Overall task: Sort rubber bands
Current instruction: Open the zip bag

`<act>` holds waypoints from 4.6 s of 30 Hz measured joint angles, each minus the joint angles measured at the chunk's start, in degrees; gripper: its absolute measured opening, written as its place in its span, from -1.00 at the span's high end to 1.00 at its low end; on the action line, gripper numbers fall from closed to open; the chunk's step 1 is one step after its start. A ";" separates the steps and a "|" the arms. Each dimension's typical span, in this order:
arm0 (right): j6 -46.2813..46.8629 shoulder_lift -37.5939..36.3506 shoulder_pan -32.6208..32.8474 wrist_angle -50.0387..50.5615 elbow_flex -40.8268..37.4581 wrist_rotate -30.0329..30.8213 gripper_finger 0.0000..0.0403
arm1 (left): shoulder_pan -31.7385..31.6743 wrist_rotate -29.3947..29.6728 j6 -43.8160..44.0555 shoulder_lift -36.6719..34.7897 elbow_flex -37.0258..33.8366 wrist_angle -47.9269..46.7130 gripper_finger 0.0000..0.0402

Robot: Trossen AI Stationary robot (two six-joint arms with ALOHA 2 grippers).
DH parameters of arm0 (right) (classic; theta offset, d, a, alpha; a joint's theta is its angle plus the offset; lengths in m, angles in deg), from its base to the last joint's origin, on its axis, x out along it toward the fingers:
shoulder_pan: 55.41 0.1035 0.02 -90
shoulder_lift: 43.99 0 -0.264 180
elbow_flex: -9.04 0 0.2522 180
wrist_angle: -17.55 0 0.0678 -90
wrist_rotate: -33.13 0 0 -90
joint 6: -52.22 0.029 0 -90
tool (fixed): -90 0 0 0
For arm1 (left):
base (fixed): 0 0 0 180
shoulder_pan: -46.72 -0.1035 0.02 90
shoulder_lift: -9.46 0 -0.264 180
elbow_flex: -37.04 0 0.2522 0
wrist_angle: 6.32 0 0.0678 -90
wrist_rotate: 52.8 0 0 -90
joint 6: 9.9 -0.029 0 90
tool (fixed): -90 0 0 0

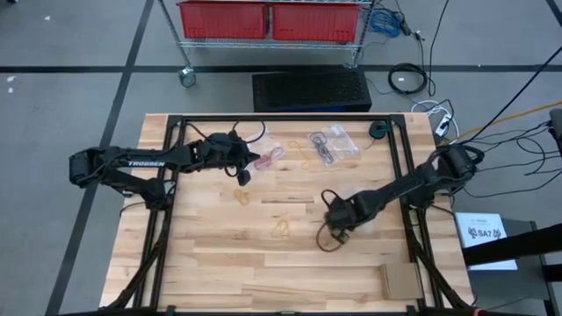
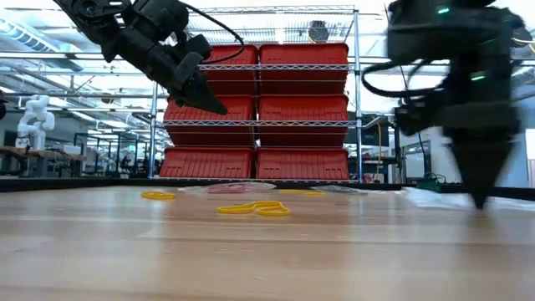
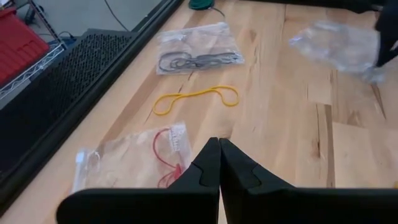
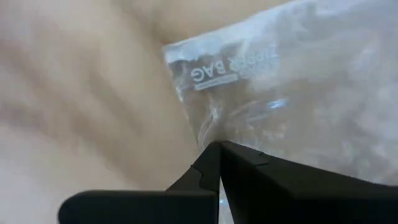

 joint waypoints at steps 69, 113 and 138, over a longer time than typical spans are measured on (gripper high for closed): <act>-45.59 1.09 6.69 -5.37 7.53 28.13 0.70 | 1.64 1.01 0.01 0.07 0.00 -1.62 0.99; -49.12 9.05 1.18 -1.86 29.75 22.66 1.00 | 5.20 -11.64 -0.05 0.07 0.00 4.20 0.99; -47.22 7.07 -2.55 -4.89 30.13 23.17 1.00 | 17.03 -9.44 0.09 12.66 3.61 14.53 0.31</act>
